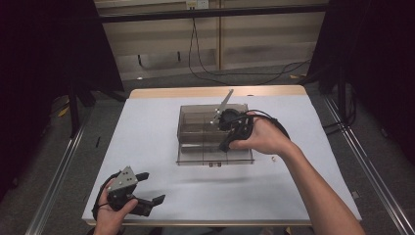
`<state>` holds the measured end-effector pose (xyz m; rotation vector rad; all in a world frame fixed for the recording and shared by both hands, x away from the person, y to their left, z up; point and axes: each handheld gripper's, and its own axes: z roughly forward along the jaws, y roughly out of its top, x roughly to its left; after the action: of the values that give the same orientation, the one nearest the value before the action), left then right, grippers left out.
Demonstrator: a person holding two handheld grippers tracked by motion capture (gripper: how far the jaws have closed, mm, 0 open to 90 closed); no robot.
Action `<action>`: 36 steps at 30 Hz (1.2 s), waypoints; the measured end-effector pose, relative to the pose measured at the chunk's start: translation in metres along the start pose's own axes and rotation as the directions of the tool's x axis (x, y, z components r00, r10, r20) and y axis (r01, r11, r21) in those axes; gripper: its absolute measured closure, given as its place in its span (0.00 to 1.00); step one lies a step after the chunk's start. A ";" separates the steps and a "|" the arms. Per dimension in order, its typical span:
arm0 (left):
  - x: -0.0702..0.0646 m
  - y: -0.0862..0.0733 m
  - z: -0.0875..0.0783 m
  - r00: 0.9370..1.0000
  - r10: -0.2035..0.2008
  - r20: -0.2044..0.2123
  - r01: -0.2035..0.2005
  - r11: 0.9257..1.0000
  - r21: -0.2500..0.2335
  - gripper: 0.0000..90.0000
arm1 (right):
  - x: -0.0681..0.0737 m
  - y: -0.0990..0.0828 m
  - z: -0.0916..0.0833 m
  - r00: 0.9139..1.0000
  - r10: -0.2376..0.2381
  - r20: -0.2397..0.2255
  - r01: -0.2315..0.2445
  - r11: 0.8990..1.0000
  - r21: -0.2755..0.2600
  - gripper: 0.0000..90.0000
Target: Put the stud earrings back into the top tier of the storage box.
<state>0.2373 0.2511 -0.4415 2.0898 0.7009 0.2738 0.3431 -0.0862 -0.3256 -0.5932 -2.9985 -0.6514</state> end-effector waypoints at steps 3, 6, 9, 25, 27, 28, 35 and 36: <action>0.000 0.000 0.000 1.000 0.000 0.000 0.000 1.000 0.000 0.06 | 0.001 0.005 0.006 1.000 0.011 -0.003 -0.011 1.000 0.029 0.97; 0.000 0.000 0.000 1.000 0.001 0.005 -0.001 1.000 0.002 0.06 | -0.002 0.009 0.012 1.000 -0.023 0.002 0.023 0.998 0.054 0.97; 0.000 0.000 0.001 1.000 -0.005 0.007 0.005 1.000 -0.001 0.06 | -0.002 0.013 0.018 1.000 -0.022 0.004 0.022 0.997 0.068 0.97; -0.001 0.000 0.001 1.000 -0.009 0.005 0.009 1.000 -0.003 0.07 | -0.004 0.028 0.052 0.999 -0.047 -0.004 0.047 0.986 0.162 0.97; 0.000 0.000 0.001 1.000 -0.004 0.005 0.004 1.000 0.001 0.07 | -0.005 0.028 0.053 1.000 -0.029 -0.006 0.030 0.985 0.171 0.97; 0.000 0.000 0.000 1.000 -0.005 0.003 0.005 1.000 0.003 0.07 | -0.006 0.028 0.054 0.999 -0.044 -0.006 0.045 0.984 0.173 0.97; 0.000 0.000 0.001 1.000 0.002 0.003 -0.002 1.000 0.005 0.07 | -0.011 0.026 0.057 0.999 -0.035 0.005 0.033 0.979 0.200 0.97; 0.000 0.000 0.000 1.000 0.003 0.000 -0.003 1.000 0.000 0.07 | -0.012 0.026 0.059 1.000 -0.023 0.005 0.022 0.980 0.200 0.97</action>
<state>0.2373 0.2510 -0.4415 2.0911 0.6975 0.2754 0.3672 -0.0450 -0.3699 -0.5513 -3.0300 -0.3423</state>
